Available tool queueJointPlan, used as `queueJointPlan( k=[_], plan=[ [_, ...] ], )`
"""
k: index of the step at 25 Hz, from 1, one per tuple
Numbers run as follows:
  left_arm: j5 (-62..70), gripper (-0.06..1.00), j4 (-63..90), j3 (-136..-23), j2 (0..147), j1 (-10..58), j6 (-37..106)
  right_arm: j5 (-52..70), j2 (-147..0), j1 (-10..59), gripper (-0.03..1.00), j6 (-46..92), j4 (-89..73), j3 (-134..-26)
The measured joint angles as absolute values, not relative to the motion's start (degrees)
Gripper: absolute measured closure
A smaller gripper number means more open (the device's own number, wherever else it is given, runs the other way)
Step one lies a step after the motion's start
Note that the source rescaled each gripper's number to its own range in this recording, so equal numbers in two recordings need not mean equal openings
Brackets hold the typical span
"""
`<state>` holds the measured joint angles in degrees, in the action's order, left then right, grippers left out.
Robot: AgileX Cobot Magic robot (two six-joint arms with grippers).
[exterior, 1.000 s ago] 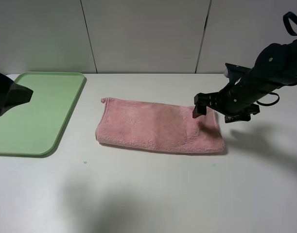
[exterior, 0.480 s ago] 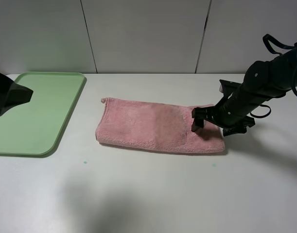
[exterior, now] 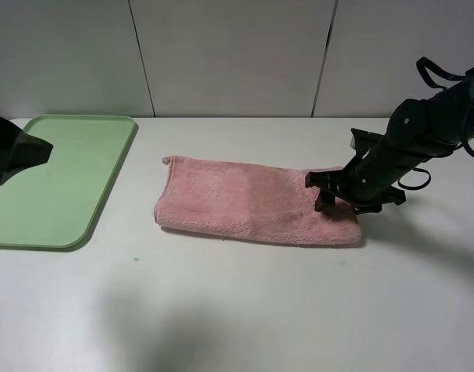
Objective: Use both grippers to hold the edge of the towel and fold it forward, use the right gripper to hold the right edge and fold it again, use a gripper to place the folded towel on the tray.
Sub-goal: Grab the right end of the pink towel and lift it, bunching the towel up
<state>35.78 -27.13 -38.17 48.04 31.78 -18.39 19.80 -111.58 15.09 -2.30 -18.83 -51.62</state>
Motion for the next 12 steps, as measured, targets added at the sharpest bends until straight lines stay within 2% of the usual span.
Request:
queueJointPlan(
  k=[3,7,9,12],
  plan=[
    [35.8,-0.05,-27.1,-38.2,48.0,31.8,-18.4,20.0,-111.8,15.1,0.65,-2.5,-19.4,-51.6],
    [35.8,-0.05,-27.1,-38.2,48.0,31.8,-18.4,20.0,-112.0,15.1,0.79,-2.6,-19.9,-51.6],
    [35.8,-0.05,-27.1,-38.2,48.0,31.8,-18.4,20.0,-112.1,15.1,0.89,-2.6,-19.9,-51.6],
    [35.8,-0.05,-27.1,-38.2,48.0,31.8,-18.4,20.0,-112.1,15.1,0.91,-2.6,-20.0,-51.6]
  ],
)
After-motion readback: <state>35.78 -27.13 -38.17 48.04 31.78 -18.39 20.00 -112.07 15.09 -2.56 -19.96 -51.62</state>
